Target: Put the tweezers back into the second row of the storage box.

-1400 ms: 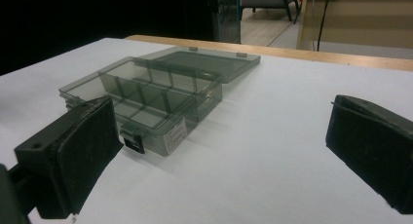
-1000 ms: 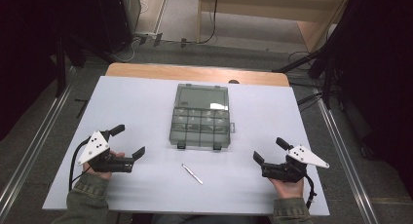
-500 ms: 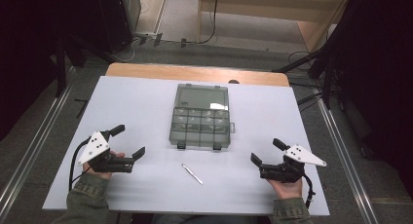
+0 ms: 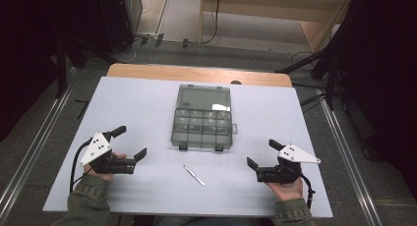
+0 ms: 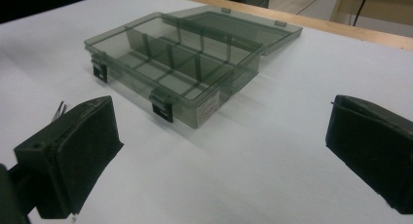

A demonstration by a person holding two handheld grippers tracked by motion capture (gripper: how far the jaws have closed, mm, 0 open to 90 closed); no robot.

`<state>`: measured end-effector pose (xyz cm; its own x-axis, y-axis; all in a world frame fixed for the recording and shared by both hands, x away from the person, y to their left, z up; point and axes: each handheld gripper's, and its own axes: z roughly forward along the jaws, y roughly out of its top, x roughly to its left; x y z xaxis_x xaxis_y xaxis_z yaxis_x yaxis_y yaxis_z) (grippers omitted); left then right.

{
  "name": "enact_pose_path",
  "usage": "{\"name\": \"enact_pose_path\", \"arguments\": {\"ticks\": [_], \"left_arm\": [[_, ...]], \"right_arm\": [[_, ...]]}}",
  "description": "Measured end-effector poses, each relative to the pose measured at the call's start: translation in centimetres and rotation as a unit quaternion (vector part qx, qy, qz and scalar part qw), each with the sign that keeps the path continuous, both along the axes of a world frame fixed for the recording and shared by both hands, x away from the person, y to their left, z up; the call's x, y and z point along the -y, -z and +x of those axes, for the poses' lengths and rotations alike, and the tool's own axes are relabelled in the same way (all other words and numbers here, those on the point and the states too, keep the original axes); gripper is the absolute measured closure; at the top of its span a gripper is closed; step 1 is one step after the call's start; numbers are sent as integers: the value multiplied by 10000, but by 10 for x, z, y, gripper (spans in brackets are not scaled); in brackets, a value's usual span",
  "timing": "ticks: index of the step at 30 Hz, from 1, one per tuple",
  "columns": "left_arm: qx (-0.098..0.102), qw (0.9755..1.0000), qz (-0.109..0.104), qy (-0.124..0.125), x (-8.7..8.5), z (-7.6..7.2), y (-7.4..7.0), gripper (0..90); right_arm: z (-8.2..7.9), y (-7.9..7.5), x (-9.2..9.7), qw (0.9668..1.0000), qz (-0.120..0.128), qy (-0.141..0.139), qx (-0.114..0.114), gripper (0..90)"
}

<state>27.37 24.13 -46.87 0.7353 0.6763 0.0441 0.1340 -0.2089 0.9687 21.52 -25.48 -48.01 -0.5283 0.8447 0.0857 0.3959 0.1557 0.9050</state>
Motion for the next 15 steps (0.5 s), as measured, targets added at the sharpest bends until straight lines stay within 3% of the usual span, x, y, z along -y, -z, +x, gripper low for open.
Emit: {"name": "enact_pose_path", "arguments": {"ticks": [10, 15], "left_arm": [[-32, 10000, 72, -44, 1, 1, 1, 0], [-26, 10000, 70, -9, 2, 1, 1, 0]], "right_arm": [[1, -1, -16, 9989, -278, -354, -150, 0], [2, 1, -27, 9961, -462, -663, -356, 0]]}}
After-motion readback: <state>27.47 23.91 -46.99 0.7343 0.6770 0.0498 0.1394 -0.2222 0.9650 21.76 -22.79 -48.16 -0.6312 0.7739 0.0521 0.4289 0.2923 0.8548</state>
